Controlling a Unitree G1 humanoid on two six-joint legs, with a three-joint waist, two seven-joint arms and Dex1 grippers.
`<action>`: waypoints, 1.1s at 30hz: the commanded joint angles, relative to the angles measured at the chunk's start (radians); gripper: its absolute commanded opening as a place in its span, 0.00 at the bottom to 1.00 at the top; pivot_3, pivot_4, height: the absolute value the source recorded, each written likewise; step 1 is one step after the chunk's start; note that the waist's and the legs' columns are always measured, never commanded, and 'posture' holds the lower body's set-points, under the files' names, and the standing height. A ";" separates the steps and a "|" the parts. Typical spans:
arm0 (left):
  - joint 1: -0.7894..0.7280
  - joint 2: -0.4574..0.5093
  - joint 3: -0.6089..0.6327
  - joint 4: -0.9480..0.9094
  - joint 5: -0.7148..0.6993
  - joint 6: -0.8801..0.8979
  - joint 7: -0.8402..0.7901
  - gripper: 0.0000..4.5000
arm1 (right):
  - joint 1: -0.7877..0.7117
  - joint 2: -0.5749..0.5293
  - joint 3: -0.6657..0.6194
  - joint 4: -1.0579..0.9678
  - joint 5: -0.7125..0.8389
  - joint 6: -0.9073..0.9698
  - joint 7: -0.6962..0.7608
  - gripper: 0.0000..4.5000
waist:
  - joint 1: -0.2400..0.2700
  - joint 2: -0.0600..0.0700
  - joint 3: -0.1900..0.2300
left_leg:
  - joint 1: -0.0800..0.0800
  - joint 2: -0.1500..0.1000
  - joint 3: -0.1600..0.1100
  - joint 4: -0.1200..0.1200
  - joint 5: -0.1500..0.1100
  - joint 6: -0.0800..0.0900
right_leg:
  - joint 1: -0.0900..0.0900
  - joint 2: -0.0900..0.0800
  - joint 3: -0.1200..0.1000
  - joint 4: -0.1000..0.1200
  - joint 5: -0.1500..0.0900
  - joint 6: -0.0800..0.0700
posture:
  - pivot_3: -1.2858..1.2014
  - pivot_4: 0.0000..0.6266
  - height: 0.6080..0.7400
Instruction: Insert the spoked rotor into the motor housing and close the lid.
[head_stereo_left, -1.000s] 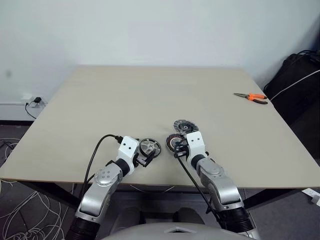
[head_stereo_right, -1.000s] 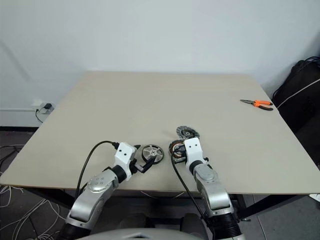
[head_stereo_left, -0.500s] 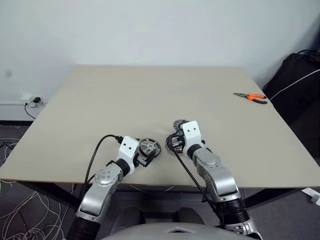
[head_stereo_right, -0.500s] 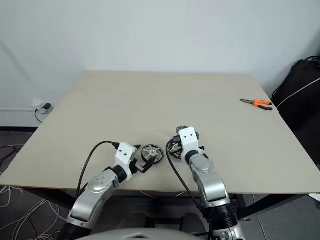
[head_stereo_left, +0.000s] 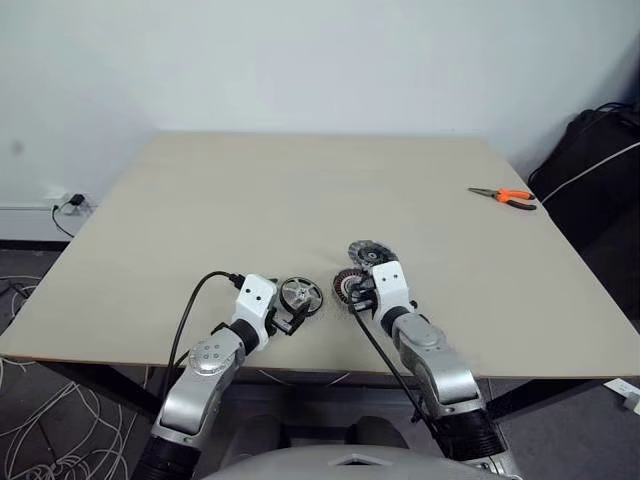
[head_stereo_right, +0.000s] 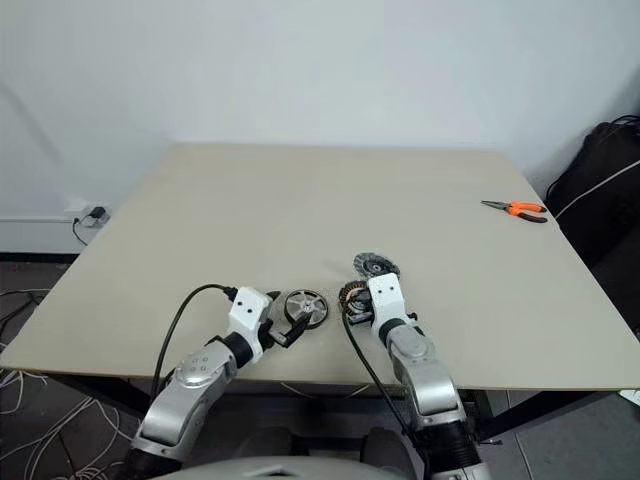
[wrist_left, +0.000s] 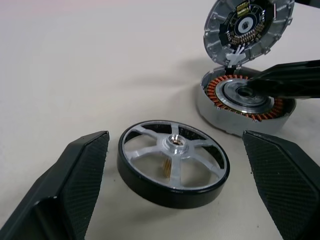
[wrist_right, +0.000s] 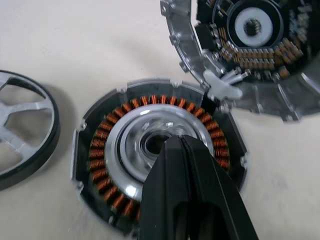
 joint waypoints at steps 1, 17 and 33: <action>-0.018 -0.004 0.002 -0.017 0.000 -0.015 -0.002 1.00 | -0.028 0.008 0.002 -0.090 0.013 0.009 0.010 0.01 | 0.000 0.001 0.001 | 0.000 0.000 0.000 0.000 0.000 0.000 | 0.000 0.000 0.000 0.000 0.000 0.000 | 0.52 0.00 1.00; -0.015 -0.008 0.002 -0.038 0.000 0.000 0.008 1.00 | -0.070 0.008 0.017 0.036 -0.014 -0.022 0.002 0.01 | 0.000 0.001 0.001 | -0.001 0.000 0.000 0.000 0.000 0.000 | -0.001 0.001 0.000 -0.001 0.000 -0.001 | 0.52 0.00 1.00; -0.019 -0.010 -0.005 -0.047 -0.001 0.014 0.010 1.00 | -0.109 0.011 0.010 -0.138 0.000 -0.035 0.018 0.01 | -0.001 0.002 0.002 | -0.001 0.000 0.000 -0.001 0.000 0.000 | -0.002 0.001 0.000 0.000 0.000 -0.001 | 0.52 0.00 1.00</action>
